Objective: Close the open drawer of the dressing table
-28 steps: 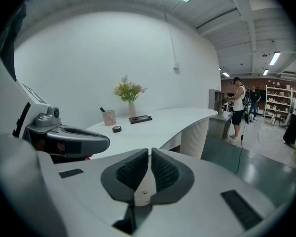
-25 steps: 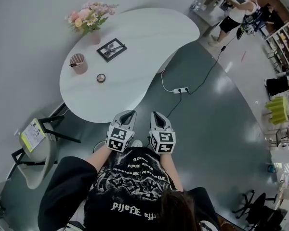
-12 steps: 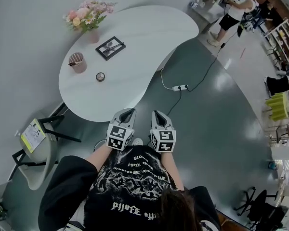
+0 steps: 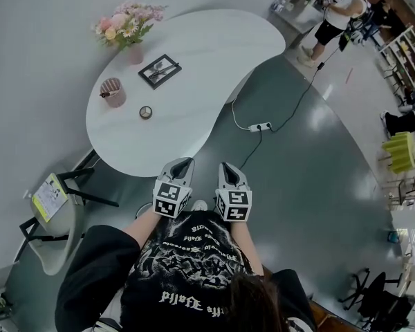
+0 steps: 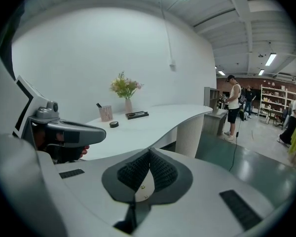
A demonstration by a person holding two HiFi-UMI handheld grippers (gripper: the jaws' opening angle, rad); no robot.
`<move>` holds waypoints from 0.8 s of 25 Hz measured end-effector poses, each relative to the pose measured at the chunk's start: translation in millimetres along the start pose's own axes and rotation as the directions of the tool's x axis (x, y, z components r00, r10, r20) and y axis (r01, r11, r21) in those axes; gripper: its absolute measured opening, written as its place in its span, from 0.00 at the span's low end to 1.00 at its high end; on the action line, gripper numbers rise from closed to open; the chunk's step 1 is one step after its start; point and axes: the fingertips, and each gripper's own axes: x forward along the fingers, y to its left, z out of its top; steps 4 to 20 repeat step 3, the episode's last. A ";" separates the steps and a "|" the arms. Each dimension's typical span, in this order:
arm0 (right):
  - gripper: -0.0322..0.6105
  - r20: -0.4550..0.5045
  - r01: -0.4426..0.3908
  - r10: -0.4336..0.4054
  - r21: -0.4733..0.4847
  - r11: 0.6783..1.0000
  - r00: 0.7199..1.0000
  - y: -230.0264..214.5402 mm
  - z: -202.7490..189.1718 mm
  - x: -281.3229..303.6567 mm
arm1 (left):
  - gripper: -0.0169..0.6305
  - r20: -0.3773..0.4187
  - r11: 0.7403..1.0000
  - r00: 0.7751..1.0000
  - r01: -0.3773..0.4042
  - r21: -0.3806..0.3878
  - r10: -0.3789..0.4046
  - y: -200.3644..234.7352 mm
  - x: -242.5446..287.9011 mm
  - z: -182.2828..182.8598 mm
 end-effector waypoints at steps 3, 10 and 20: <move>0.09 -0.008 0.002 -0.002 -0.008 1.000 1.000 0.3 -1.8 0.0 | 0.07 -0.001 1.000 1.000 -0.001 -0.006 0.001 1.0 -0.6 -0.2; 0.09 -0.008 0.002 -0.002 -0.008 1.000 1.000 0.3 -1.8 0.0 | 0.07 -0.001 1.000 1.000 -0.001 -0.006 0.001 1.0 -0.6 -0.2; 0.09 -0.008 0.002 -0.002 -0.008 1.000 1.000 0.3 -1.8 0.0 | 0.07 -0.001 1.000 1.000 -0.001 -0.006 0.001 1.0 -0.6 -0.2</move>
